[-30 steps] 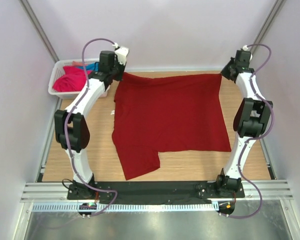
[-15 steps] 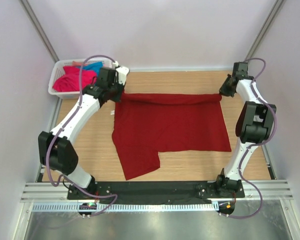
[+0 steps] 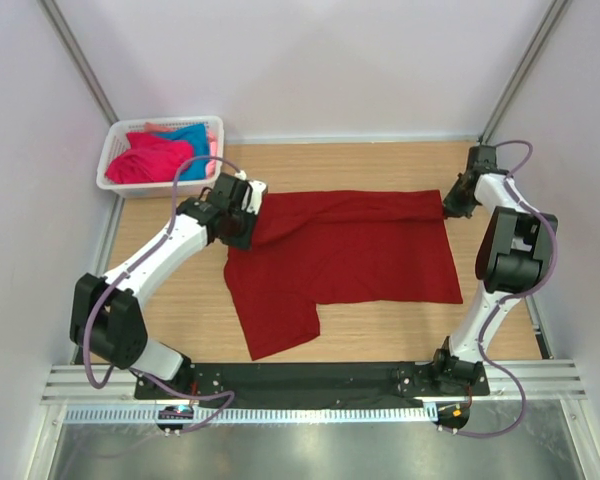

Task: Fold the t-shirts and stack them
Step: Fold the tshirt

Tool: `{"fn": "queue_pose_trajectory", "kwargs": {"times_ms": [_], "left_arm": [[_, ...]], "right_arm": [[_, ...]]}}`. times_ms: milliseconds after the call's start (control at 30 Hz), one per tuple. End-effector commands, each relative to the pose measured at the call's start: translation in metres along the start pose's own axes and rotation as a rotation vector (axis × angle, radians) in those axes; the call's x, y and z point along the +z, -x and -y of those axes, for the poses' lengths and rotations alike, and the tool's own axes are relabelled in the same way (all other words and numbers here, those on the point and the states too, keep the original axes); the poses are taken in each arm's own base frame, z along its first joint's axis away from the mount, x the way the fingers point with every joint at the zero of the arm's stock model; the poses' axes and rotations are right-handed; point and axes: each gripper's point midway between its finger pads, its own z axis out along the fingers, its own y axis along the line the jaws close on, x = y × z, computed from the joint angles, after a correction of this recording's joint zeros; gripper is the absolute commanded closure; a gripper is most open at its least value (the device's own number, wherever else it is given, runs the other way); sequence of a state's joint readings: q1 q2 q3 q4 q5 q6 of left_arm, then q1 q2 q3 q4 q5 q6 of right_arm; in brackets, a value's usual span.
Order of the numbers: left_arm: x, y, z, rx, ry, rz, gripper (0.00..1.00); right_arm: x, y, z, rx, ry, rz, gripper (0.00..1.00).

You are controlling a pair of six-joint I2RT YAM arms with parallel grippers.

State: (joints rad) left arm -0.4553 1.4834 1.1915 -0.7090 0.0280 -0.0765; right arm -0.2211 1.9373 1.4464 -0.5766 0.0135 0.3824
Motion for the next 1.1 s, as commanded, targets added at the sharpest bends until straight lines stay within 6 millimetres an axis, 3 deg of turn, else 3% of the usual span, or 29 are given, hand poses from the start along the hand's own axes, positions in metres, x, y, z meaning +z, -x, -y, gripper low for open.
{"fn": "queue_pose_trajectory", "kwargs": {"times_ms": [0,33,100,133,167,200,233,400,500,533,567,633,667,700,733,767,800,933,1000,1067], "left_arm": [[-0.013,-0.007,0.015,-0.077,-0.062,-0.033,0.88],[-0.015,-0.008,0.021,-0.087,-0.093,-0.045,0.79],[-0.019,-0.009,0.021,-0.106,-0.094,-0.058,0.73],[-0.023,-0.017,0.016,-0.110,-0.055,-0.096,0.71],[-0.029,-0.010,0.014,-0.106,-0.048,-0.088,0.66],[-0.032,-0.010,0.013,-0.099,-0.042,-0.102,0.48],[-0.038,-0.013,0.007,-0.101,-0.005,-0.124,0.46],[-0.051,0.042,-0.027,-0.190,0.132,0.044,0.41],[-0.027,0.071,-0.041,-0.301,0.102,0.063,0.43],[-0.018,0.081,-0.042,-0.311,0.090,0.081,0.43],[0.006,0.082,-0.036,-0.317,0.040,0.040,0.45],[0.018,0.103,-0.029,-0.311,-0.016,0.056,0.47],[0.041,0.098,-0.027,-0.317,-0.031,0.002,0.48],[0.045,0.102,-0.020,-0.314,-0.071,-0.007,0.49],[0.047,0.115,-0.017,-0.309,-0.102,0.016,0.49],[0.056,0.115,-0.014,-0.307,-0.125,0.002,0.49],[0.059,0.120,-0.008,-0.300,-0.155,0.008,0.48],[0.075,0.128,-0.007,-0.280,-0.173,0.010,0.47],[0.092,0.126,-0.007,-0.262,-0.175,0.000,0.47],[0.103,0.126,-0.001,-0.244,-0.212,0.008,0.47]], "right_arm": [[-0.016,0.011,0.002,0.023,-0.013,0.046,0.95],[-0.018,0.012,0.003,0.029,-0.023,0.042,0.93],[-0.022,0.008,0.008,0.044,-0.059,0.017,0.84],[-0.029,0.016,0.007,0.051,-0.066,0.027,0.80],[-0.034,0.017,0.010,0.057,-0.091,0.020,0.76],[-0.042,0.011,0.021,0.060,-0.154,-0.010,0.75],[-0.052,0.020,0.019,0.080,-0.163,0.008,0.74],[-0.077,0.025,0.001,0.116,-0.088,0.016,0.67],[-0.067,0.018,-0.028,0.084,0.022,0.005,0.66],[-0.062,0.007,-0.045,0.071,0.099,-0.042,0.65],[-0.050,-0.005,-0.060,0.037,0.128,-0.077,0.65],[-0.044,-0.013,-0.083,0.000,0.175,-0.104,0.66],[-0.042,-0.018,-0.095,-0.033,0.194,-0.112,0.67],[-0.039,-0.027,-0.118,-0.075,0.223,-0.123,0.67],[-0.038,-0.033,-0.130,-0.094,0.244,-0.133,0.66],[-0.039,-0.036,-0.139,-0.092,0.273,-0.149,0.67],[-0.044,-0.055,-0.170,-0.146,0.321,-0.169,0.66],[-0.039,-0.091,-0.214,-0.240,0.378,-0.214,0.66],[-0.041,-0.099,-0.237,-0.274,0.443,-0.221,0.66],[-0.034,-0.116,-0.243,-0.315,0.433,-0.263,0.66]]}}
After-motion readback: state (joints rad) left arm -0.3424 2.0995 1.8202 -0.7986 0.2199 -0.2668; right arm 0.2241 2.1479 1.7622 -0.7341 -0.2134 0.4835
